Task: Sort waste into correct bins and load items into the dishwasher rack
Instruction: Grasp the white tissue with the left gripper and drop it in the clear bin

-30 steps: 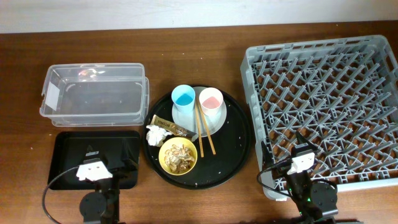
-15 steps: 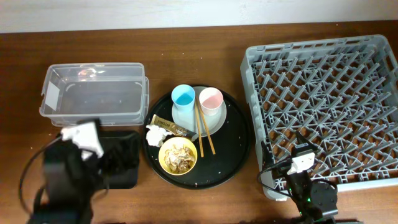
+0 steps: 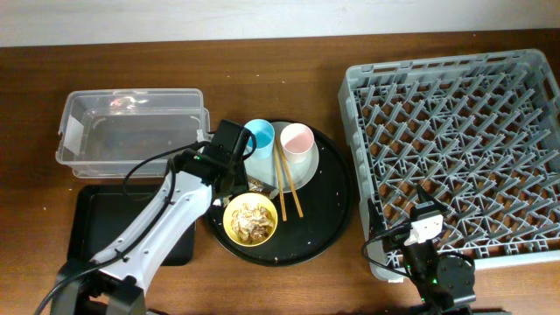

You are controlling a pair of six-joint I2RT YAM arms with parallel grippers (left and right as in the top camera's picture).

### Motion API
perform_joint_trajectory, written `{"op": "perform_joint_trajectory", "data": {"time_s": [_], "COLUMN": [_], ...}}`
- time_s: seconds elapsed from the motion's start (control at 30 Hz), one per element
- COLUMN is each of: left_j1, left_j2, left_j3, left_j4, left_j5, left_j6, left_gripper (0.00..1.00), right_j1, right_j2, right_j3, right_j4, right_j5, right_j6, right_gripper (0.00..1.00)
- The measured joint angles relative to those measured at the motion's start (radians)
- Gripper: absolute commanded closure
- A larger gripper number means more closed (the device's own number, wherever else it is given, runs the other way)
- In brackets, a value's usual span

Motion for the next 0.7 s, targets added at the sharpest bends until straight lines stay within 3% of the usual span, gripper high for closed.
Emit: {"op": "perform_joint_trajectory", "data": {"time_s": [0.3, 0.4, 0.43, 0.47, 0.5, 0.6, 0.7], "left_j1": [0.000, 0.003, 0.003, 0.003, 0.003, 0.003, 0.003], "left_j2": [0.021, 0.031, 0.031, 0.031, 0.031, 0.031, -0.061], "left_j3": [-0.232, -0.280, -0.280, -0.281, -0.281, -0.279, -0.173], "left_j4": [0.291, 0.357, 0.357, 0.357, 0.357, 0.354, 0.205], "left_j5": [-0.049, -0.059, -0.060, -0.056, -0.056, -0.052, -0.052], "left_j6": [-0.045, -0.051, -0.053, -0.051, -0.051, -0.052, -0.033], "left_gripper": [0.33, 0.64, 0.83, 0.92, 0.98, 0.99, 1.00], "right_j1": [0.000, 0.000, 0.000, 0.000, 0.000, 0.000, 0.000], "right_j2": [0.000, 0.000, 0.000, 0.000, 0.000, 0.000, 0.000], "right_j3": [0.000, 0.000, 0.000, 0.000, 0.000, 0.000, 0.000], "right_j4": [0.000, 0.000, 0.000, 0.000, 0.000, 0.000, 0.000], "right_j5": [0.000, 0.000, 0.000, 0.000, 0.000, 0.000, 0.000], "right_j6": [0.000, 0.000, 0.000, 0.000, 0.001, 0.000, 0.000], "right_gripper": [0.02, 0.02, 0.02, 0.02, 0.01, 0.02, 0.02]}}
